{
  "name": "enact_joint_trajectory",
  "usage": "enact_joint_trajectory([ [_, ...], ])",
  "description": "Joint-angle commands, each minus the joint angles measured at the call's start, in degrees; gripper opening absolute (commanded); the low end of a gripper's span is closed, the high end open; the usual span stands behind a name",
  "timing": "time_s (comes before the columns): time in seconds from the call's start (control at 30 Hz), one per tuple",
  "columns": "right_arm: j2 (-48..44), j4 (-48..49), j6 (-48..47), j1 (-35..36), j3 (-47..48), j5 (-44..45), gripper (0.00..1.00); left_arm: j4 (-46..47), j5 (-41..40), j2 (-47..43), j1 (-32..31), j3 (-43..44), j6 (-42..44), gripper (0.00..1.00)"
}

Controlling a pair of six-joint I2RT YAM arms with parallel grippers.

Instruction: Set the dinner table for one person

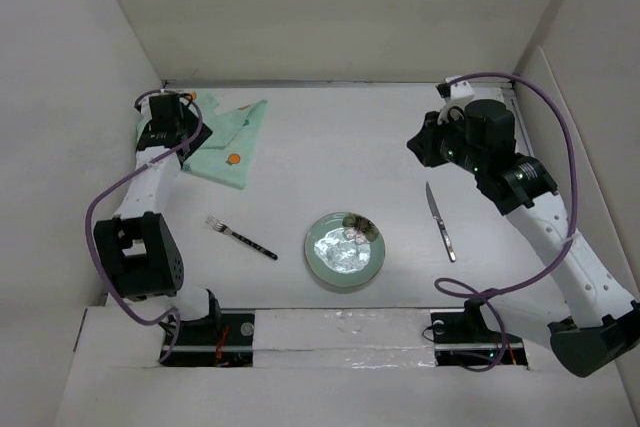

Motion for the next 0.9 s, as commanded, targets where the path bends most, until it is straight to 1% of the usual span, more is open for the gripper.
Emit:
enact_joint_trajectory([
  [0.0, -1.5, 1.9, 0.0, -0.2, -2.2, -1.9, 0.14, -0.3, 0.0, 2.1, 2.1, -0.8, -2.7, 0.56],
  [0.03, -1.4, 2.4, -0.1, 0.4, -2.7, -2.2, 0.27, -0.2, -0.5, 2.9, 2.8, -0.7, -3.0, 0.56],
  [0.1, -1.0, 2.0, -0.1, 0.4, -2.5, -2.4, 0.39, -0.1, -1.8, 5.5, 2.8, -0.4, -3.2, 0.56],
  [0.13, -0.8, 1.9, -0.2, 0.9, -2.7, -2.5, 0.46, 0.3, -1.8, 6.6, 2.8, 0.0, -3.2, 0.57],
  [0.17, -0.7, 2.0, -0.2, 0.9, -2.8, -2.6, 0.48, -0.1, -2.2, 7.7, 2.8, 0.5, -3.6, 0.57],
  [0.23, 0.1, 1.8, -0.2, 1.4, -3.1, -3.1, 0.51, -1.0, -2.9, 11.7, 2.8, 1.8, -4.4, 0.56],
  [0.4, 1.6, 0.2, -0.4, 3.2, -1.8, -2.0, 0.53, -1.5, -2.2, 17.2, 2.8, 1.5, -5.3, 0.52],
  [0.57, 2.5, 0.3, -0.2, 3.7, -2.4, -1.4, 0.53, -0.6, -2.7, 17.2, 2.8, -1.3, -4.6, 0.5],
  [0.67, 3.1, 0.6, 0.1, 4.3, -2.7, -1.2, 0.53, 0.2, -3.1, 18.8, 1.7, -2.0, -4.1, 0.48],
  [0.73, 3.8, 1.2, 0.3, 4.9, -2.7, -1.1, 0.53, 0.2, -2.9, 21.1, 0.4, -0.8, -4.1, 0.41],
  [0.77, 4.1, 1.4, 0.3, 5.0, -2.5, -1.1, 0.53, 0.6, -2.3, 21.7, -0.7, -0.5, -4.0, 0.22],
  [0.8, 4.6, 1.6, 0.3, 5.0, -2.1, -1.0, 0.53, 0.9, -1.6, 22.9, -1.2, 0.1, -3.8, 0.09],
  [0.83, 5.1, 1.6, 0.3, 5.6, -2.0, -0.8, 0.52, 0.8, -0.5, 23.5, -1.7, 1.5, -4.1, 0.0],
  [0.87, 5.4, 1.7, 0.3, 5.6, -1.7, -0.6, 0.51, 0.9, 0.3, 23.9, -2.3, 2.1, -4.2, 0.0],
])
